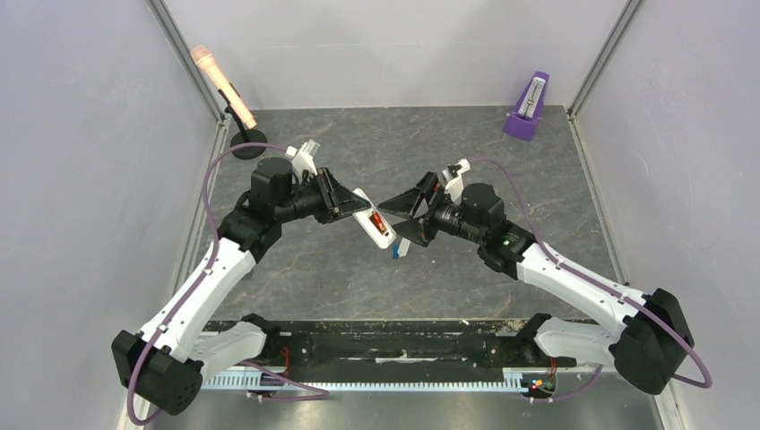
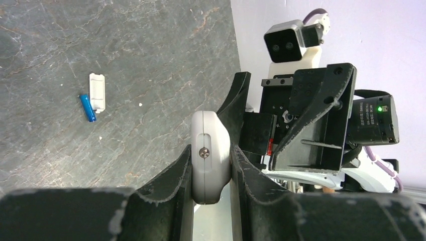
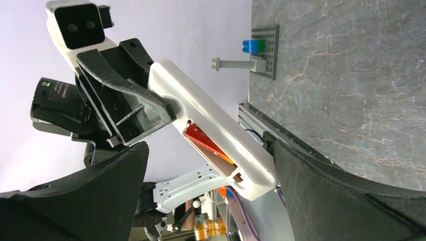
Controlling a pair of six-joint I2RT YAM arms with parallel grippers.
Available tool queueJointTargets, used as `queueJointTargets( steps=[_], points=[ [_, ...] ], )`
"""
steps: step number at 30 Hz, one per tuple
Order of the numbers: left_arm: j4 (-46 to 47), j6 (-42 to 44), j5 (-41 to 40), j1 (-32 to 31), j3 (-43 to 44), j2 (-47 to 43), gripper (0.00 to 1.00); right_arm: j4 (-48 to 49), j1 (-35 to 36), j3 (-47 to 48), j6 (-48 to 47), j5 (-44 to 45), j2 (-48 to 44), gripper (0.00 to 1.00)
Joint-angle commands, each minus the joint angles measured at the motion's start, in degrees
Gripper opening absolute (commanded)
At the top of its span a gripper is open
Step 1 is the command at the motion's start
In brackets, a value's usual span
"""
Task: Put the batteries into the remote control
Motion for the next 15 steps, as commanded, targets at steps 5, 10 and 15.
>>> queueJointTargets(
  steps=[5,10,15],
  points=[
    [4.8,4.0,1.9,0.4,-0.1,-1.8,0.02,6.8,0.1,-2.6,8.5,-2.1,1.5,0.94],
    [5.6,4.7,3.1,0.3,-0.6,-1.7,0.02,6.5,0.1,-2.3,8.4,-2.9,2.8,0.9],
    [5.5,5.7,4.2,0.4,-1.1,-1.9,0.02,6.6,0.1,-2.1,8.5,-3.4,3.8,0.89]
  ],
)
